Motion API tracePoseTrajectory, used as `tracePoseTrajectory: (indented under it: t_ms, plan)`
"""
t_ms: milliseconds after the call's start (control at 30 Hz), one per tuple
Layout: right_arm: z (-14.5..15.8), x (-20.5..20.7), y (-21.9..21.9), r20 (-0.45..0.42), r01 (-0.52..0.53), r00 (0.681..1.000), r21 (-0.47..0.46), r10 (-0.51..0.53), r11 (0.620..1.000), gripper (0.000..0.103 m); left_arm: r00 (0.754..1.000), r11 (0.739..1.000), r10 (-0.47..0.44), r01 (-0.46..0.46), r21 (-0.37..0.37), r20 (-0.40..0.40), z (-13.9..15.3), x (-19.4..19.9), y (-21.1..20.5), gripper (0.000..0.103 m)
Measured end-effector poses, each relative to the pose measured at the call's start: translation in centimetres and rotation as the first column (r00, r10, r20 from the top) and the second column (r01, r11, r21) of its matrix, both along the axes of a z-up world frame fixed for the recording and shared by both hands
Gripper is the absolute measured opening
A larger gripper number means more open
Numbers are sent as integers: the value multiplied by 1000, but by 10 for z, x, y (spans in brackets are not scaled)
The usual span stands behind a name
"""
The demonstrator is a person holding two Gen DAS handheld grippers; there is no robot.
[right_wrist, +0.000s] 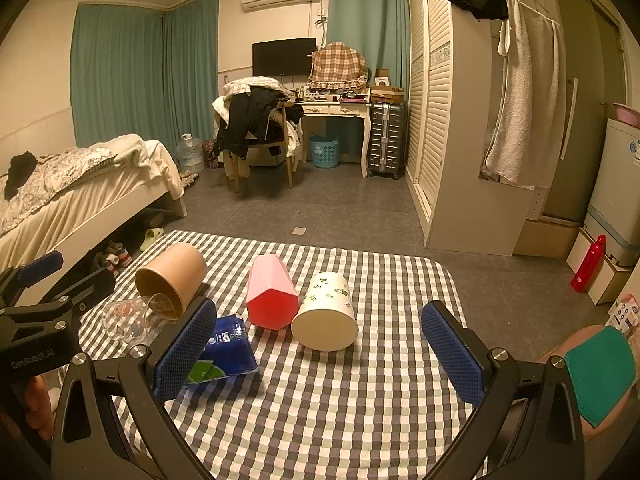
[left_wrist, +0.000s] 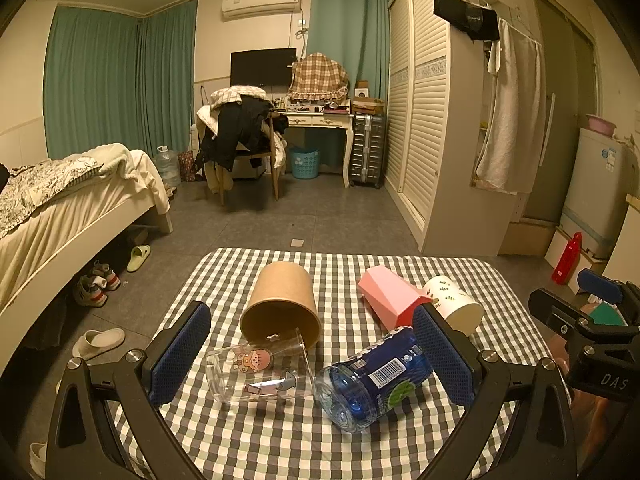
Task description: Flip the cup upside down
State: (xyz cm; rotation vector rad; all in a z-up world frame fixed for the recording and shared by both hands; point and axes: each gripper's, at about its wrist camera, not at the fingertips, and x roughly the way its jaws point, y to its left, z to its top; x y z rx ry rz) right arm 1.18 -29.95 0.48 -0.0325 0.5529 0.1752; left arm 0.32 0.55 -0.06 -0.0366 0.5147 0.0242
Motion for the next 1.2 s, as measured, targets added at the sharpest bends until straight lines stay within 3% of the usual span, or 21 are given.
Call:
tracePoseTrajectory:
  t_ms: [1200]
  plan:
    - [-8,-4,16,-5,-21,1000,3,21,1000,103,1000,1000,-6,6,4,-17,-10,0,-1,103]
